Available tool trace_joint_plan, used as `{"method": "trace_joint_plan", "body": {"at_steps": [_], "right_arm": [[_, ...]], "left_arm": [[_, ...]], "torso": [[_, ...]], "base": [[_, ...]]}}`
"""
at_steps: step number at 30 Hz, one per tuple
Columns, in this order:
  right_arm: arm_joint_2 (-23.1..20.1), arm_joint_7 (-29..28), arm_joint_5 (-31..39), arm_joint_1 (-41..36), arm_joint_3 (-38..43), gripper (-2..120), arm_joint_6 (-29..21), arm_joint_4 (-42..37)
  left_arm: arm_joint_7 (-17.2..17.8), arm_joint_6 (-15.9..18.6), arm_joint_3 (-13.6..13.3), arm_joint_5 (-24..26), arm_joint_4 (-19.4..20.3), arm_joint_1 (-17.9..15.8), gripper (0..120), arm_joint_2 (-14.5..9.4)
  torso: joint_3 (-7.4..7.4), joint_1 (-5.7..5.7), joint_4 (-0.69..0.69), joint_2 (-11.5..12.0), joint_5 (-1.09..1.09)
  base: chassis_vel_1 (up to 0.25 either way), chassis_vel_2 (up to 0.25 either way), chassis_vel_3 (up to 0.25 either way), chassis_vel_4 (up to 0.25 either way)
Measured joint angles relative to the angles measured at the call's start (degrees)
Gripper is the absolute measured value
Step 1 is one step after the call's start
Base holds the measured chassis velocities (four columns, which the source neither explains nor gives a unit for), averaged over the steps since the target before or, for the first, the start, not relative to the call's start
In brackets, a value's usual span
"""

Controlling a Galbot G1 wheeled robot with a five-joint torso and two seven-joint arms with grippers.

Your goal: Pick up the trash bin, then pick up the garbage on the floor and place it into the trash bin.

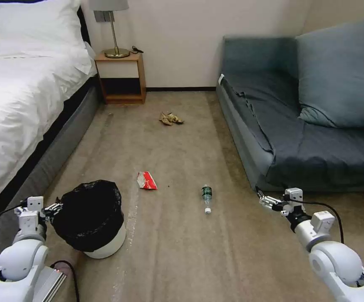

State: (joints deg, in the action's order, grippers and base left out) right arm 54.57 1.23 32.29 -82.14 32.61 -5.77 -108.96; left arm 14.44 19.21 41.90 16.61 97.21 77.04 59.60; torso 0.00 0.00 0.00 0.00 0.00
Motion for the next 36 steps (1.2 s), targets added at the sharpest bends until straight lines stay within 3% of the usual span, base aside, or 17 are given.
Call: {"method": "trace_joint_plan", "body": {"at_steps": [6,11,23,36], "right_arm": [[-0.14,-0.02,0.10,1.19,-1.04,100,-0.01,0.66],[-0.17,-0.14,0.28,2.18,-2.24,100,-0.06,1.20],[0.34,-0.09,1.07,3.05,-4.15,100,0.07,1.21],[-0.02,-0.23,3.44,4.16,-4.46,100,0.06,1.26]], "left_arm": [[-0.32,1.24,-3.13,0.03,-2.03,-2.28,94,0.88],[-0.52,1.59,-5.48,-1.99,-6.65,-4.72,91,1.50],[-1.68,0.39,-6.31,-4.38,-11.47,-7.40,45,2.25],[-2.91,-1.18,-5.80,-4.71,-12.51,-7.98,14,2.18]], "torso": [[0.00,0.00,0.00,0.00,0.00],[0.00,0.00,0.00,0.00,0.00],[-0.01,0.00,0.01,0.00,-0.05],[-0.01,0.00,0.01,0.00,-0.01]], "base": [[0.000,0.000,0.000,0.000],[0.000,0.000,0.000,0.000],[0.000,0.000,0.000,0.000],[0.000,0.000,0.000,0.000]]}}
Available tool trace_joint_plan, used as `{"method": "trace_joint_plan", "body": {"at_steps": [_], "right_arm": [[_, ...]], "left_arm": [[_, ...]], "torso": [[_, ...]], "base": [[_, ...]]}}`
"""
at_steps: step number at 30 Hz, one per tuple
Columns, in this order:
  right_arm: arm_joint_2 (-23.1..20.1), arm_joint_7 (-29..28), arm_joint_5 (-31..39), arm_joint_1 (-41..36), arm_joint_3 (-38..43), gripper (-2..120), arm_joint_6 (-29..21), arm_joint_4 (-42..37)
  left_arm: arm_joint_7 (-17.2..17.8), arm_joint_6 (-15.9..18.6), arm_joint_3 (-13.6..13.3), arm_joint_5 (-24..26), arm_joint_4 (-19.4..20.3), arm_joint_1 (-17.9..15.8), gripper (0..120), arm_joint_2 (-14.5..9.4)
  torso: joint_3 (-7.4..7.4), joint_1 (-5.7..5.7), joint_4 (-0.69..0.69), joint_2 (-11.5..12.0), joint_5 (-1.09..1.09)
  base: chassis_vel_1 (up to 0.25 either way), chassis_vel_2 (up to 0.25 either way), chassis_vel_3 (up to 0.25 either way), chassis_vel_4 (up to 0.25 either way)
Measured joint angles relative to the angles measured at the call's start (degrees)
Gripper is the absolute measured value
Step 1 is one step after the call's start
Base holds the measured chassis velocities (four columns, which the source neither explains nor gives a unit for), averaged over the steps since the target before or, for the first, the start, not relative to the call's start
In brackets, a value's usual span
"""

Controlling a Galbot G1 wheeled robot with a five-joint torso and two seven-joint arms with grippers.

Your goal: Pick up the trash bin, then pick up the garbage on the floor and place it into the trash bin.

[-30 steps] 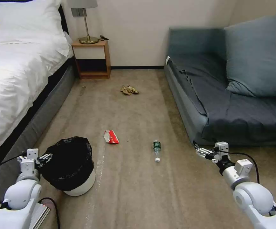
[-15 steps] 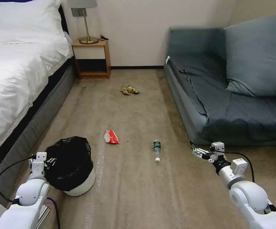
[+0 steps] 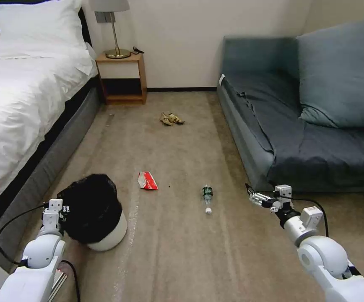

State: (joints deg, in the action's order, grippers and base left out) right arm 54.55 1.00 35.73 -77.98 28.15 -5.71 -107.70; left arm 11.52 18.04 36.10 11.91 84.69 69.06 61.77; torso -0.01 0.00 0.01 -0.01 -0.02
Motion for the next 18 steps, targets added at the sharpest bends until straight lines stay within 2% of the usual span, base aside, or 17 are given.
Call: {"method": "trace_joint_plan", "body": {"at_steps": [18], "right_arm": [[0.43,1.55,0.06,-3.07,3.60,100,1.80,0.66]], "left_arm": [[-0.25,-4.89,1.31,-2.36,0.31,0.76,11,2.90]], "torso": [[0.01,0.00,-0.02,0.00,0.04]], "base": [[0.000,0.000,0.000,0.000]]}}
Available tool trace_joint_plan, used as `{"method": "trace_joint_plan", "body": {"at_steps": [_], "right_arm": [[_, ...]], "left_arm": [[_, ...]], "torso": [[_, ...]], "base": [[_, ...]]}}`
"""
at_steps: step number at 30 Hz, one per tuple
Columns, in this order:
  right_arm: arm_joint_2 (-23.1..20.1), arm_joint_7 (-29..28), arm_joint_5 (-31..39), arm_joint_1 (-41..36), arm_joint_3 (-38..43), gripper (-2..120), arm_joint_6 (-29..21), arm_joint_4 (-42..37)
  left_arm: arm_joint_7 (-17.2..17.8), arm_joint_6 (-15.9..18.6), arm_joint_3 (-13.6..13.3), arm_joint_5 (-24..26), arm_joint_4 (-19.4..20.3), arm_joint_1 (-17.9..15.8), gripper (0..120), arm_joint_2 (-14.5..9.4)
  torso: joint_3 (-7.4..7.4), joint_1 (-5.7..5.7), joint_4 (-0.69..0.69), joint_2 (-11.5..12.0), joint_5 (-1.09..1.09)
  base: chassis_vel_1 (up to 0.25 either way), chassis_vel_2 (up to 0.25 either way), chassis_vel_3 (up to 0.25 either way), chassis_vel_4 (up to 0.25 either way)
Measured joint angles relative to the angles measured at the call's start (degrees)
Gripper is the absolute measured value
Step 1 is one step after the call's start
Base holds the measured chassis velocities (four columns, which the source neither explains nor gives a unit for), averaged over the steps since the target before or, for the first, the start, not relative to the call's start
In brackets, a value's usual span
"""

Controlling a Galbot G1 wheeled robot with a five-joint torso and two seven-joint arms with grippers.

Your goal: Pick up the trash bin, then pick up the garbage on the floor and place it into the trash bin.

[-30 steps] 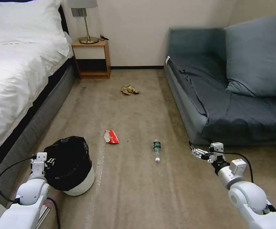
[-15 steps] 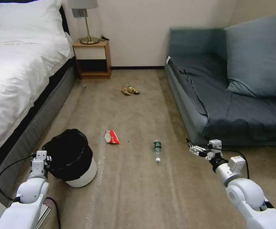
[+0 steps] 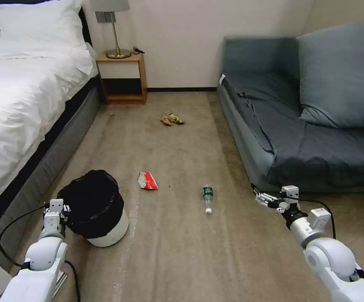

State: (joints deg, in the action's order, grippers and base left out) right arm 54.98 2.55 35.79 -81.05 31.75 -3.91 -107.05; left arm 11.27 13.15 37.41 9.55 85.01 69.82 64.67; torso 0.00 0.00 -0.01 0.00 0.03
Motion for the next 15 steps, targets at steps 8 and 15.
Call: {"method": "trace_joint_plan", "body": {"at_steps": [8,15], "right_arm": [[0.04,1.13,-0.16,-0.79,0.93,100,1.11,1.06],[0.09,1.51,-0.22,-0.64,1.12,100,1.75,1.82]], "left_arm": [[0.64,-0.37,0.68,0.00,2.66,0.97,10,1.09],[1.73,-1.20,2.67,0.83,5.51,1.71,8,1.29]], "torso": [[0.02,0.00,-0.02,0.02,0.06],[0.01,0.00,0.01,0.02,0.00]], "base": [[0.000,0.000,0.000,0.000],[0.000,0.000,0.000,0.000]]}}
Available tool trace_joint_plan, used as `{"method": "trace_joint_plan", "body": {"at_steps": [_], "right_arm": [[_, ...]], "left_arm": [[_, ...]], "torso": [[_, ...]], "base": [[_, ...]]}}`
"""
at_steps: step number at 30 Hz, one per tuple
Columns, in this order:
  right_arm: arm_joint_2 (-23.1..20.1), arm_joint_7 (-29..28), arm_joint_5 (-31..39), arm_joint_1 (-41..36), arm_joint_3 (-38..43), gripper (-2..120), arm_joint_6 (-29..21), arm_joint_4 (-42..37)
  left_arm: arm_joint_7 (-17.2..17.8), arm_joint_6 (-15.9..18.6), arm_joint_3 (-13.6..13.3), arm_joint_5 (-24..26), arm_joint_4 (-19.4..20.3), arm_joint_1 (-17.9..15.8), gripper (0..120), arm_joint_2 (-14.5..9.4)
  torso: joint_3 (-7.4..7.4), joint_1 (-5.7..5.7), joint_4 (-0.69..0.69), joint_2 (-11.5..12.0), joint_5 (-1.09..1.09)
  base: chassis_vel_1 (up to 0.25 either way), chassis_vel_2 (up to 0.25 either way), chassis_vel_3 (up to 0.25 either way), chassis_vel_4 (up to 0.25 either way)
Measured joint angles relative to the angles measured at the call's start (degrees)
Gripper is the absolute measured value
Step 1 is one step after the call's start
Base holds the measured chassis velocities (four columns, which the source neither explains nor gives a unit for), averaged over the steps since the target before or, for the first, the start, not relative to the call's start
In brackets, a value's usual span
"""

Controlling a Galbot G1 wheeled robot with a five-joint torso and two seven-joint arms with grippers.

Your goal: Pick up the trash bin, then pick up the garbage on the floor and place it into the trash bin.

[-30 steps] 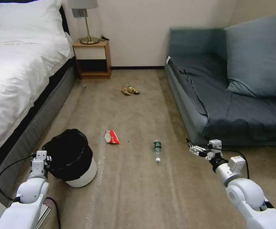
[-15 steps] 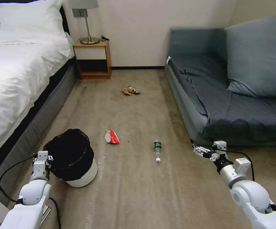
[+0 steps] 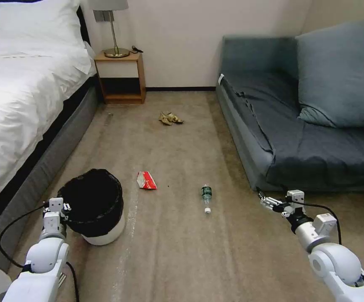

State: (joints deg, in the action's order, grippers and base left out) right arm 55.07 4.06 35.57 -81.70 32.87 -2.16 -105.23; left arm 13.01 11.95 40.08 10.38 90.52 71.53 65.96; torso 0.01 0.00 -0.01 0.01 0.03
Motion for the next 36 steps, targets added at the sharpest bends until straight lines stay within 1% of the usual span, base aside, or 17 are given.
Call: {"method": "trace_joint_plan", "body": {"at_steps": [3,4,5,8,10,13,16,19,27,36], "right_arm": [[0.01,0.11,-0.02,-0.02,0.10,100,0.23,0.15],[0.01,0.21,-0.04,-0.15,0.27,100,0.43,0.18],[0.01,0.21,-0.04,-0.15,0.27,100,0.43,0.18],[0.01,0.68,-0.05,-0.61,0.52,100,0.88,0.17],[0.07,1.53,-0.39,-1.12,0.63,100,1.73,0.12],[0.16,1.94,-0.69,-1.23,0.63,100,2.35,0.12],[0.51,3.04,-1.83,-1.24,0.63,100,4.35,0.12],[0.56,3.26,-2.19,-1.21,0.62,100,4.60,0.15],[1.09,3.80,-2.60,-1.33,0.39,100,5.01,0.23],[1.53,5.95,-3.41,-1.25,-0.62,100,7.38,0.64]], "left_arm": [[0.34,-0.07,0.67,0.82,1.24,0.20,8,0.01],[0.64,-0.08,1.04,1.36,2.29,0.35,7,0.04],[0.64,-0.08,1.04,1.36,2.29,0.35,7,0.04],[0.95,-0.08,1.45,2.04,4.01,0.69,6,0.16],[1.20,-0.08,1.88,2.30,5.57,0.76,5,0.23],[1.26,-0.08,1.98,2.46,6.07,0.75,5,0.22],[1.47,0.00,2.21,2.95,7.39,0.64,5,-0.11],[1.48,0.04,2.29,3.02,7.69,0.70,5,-0.32],[1.47,0.18,3.42,4.60,8.57,0.82,5,-2.44],[1.80,0.32,3.31,5.45,8.27,-0.40,5,-3.15]], "torso": [[-0.01,0.00,0.00,0.00,-0.03],[0.00,0.00,0.00,0.00,-0.03],[0.00,0.00,0.00,0.00,-0.03],[-0.01,0.00,0.01,0.00,-0.02],[-0.01,0.00,0.00,0.00,-0.03],[-0.01,0.00,0.01,0.00,-0.03],[-0.01,0.00,0.00,0.00,-0.04],[-0.01,0.00,0.00,-0.01,-0.03],[-0.01,0.00,0.01,-0.01,-0.03],[-0.01,0.00,0.00,-0.01,-0.04]], "base": [[0.000,0.000,0.000,0.000],[0.000,0.000,0.000,0.000],[0.000,0.000,0.000,0.000],[0.000,0.000,0.000,0.000],[0.000,0.000,0.000,0.000],[0.000,0.000,0.000,0.000],[0.000,0.000,0.000,0.000],[0.000,0.000,0.000,0.000],[0.000,0.000,0.000,0.000],[0.000,0.000,0.000,0.000]]}}
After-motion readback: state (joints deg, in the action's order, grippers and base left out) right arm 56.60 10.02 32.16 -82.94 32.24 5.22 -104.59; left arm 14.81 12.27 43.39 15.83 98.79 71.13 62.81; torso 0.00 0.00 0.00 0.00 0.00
